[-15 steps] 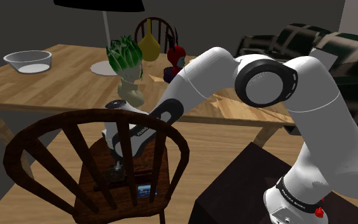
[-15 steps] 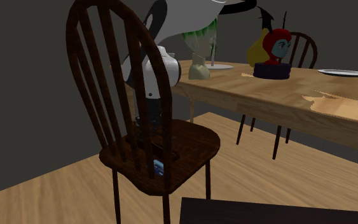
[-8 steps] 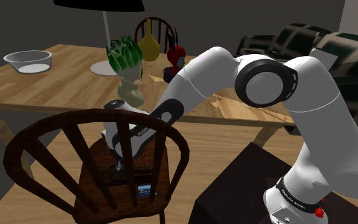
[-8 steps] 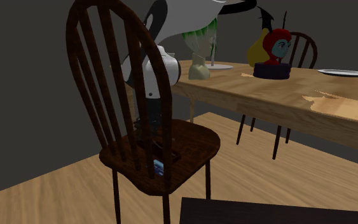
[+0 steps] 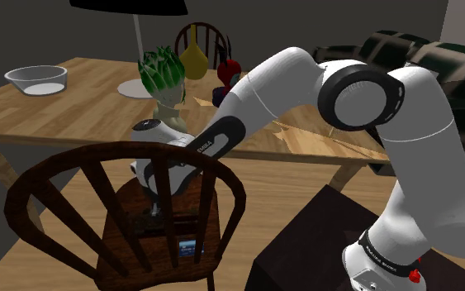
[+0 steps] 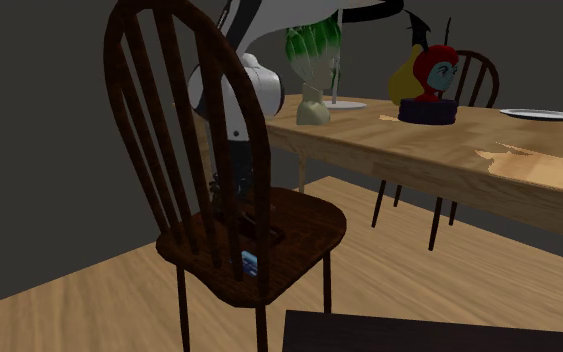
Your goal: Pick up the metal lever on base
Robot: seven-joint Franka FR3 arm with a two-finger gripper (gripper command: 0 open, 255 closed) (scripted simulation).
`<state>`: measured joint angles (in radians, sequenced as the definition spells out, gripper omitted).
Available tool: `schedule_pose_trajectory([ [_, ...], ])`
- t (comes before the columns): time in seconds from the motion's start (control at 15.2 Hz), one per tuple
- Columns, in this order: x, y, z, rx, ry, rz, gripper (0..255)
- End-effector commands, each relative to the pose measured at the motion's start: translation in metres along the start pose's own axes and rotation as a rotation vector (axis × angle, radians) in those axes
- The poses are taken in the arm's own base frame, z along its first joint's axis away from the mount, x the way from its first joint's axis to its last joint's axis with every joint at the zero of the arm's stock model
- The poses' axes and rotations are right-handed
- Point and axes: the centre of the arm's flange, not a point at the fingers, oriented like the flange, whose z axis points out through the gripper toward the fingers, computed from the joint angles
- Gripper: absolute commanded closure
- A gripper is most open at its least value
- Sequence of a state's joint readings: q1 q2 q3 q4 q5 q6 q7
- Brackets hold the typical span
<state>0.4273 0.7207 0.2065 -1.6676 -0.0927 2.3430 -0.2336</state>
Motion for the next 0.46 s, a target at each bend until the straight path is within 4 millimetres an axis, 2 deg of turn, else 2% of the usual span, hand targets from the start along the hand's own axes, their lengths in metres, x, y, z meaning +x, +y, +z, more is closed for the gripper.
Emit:
schedule_pose_trajectory([
  [0.0, 0.007, -0.016, -0.016, 0.006, 0.013, -0.023, 255],
  [0.26, 0.007, -0.018, -0.037, 0.006, 0.013, -0.023, 255],
  [0.4, 0.007, -0.018, -0.038, 0.006, 0.013, -0.023, 255],
])
